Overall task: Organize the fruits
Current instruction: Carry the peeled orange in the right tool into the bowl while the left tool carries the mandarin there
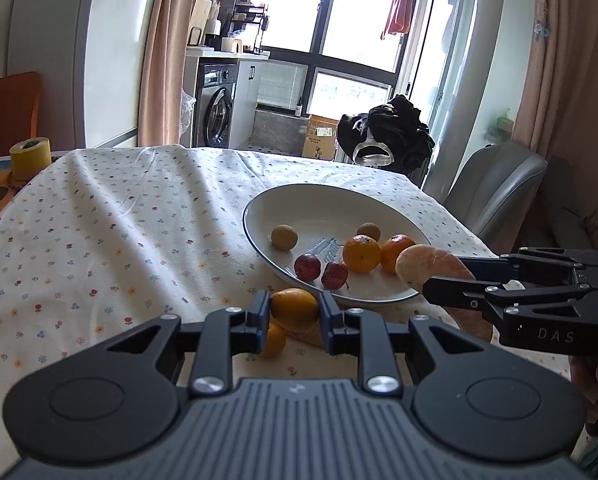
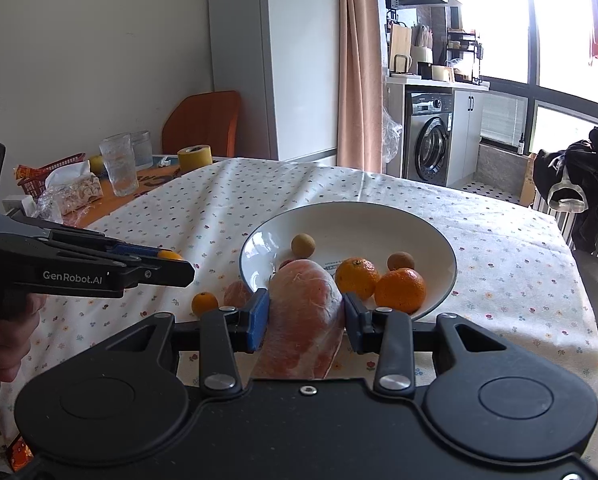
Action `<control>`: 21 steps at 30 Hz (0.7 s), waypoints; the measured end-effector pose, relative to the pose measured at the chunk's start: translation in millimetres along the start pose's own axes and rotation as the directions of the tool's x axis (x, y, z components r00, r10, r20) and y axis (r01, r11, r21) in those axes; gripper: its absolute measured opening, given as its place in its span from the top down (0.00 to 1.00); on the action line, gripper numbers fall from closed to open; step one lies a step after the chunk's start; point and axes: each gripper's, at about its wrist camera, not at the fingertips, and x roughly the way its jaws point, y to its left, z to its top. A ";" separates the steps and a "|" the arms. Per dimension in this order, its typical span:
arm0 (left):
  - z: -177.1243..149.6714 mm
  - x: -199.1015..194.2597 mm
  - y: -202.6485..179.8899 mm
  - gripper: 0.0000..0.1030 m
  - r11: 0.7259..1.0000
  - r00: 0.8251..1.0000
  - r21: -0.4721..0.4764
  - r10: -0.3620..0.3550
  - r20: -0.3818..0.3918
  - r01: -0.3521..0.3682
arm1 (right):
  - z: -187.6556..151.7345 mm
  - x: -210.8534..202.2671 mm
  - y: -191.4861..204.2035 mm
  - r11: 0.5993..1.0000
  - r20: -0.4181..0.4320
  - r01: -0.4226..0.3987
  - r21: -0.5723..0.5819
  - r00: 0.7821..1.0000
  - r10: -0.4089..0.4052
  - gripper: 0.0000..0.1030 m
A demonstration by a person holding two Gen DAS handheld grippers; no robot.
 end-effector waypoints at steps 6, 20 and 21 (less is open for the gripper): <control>9.3 8.8 -2.0 0.76 1.000 1.000 0.020 0.003 0.000 -0.003 | 4.9 4.3 -1.5 1.000 0.012 -0.003 -0.004 1.000 0.003 0.63; 28.1 38.1 -12.6 0.76 0.998 1.000 0.064 -0.002 -0.020 0.003 | 16.3 18.9 -17.1 1.000 0.047 0.006 0.012 0.999 -0.007 0.63; 29.2 40.4 -13.4 0.76 0.998 1.000 0.066 -0.003 -0.023 0.004 | 17.0 19.8 -18.1 1.000 0.050 0.007 0.013 0.999 -0.008 0.63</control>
